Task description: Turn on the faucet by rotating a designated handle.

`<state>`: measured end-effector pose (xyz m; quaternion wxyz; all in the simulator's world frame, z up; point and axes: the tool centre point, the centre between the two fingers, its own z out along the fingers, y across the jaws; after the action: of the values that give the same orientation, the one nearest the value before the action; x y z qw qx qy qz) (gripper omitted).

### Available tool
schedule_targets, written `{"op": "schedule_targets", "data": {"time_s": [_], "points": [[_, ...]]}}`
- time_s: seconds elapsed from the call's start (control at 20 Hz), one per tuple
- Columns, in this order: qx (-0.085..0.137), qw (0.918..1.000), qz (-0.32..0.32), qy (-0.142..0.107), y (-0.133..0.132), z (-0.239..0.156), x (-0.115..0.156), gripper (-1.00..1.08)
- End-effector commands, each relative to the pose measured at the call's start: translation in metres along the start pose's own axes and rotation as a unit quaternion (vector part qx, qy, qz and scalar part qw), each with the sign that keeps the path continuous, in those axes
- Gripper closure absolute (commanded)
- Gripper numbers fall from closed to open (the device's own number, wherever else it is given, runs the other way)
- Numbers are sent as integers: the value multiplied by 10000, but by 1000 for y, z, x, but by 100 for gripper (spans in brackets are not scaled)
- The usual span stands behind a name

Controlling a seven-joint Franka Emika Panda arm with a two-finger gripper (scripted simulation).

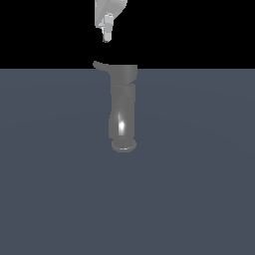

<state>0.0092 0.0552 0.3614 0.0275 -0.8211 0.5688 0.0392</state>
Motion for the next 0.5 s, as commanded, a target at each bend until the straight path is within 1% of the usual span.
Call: {"op": "schedule_targets", "data": {"time_s": [0.0,0.45], "points": [[0,9995,325,62,-12,11,1,108],[33,9911,1294,311,-49,44,3,108]]}}
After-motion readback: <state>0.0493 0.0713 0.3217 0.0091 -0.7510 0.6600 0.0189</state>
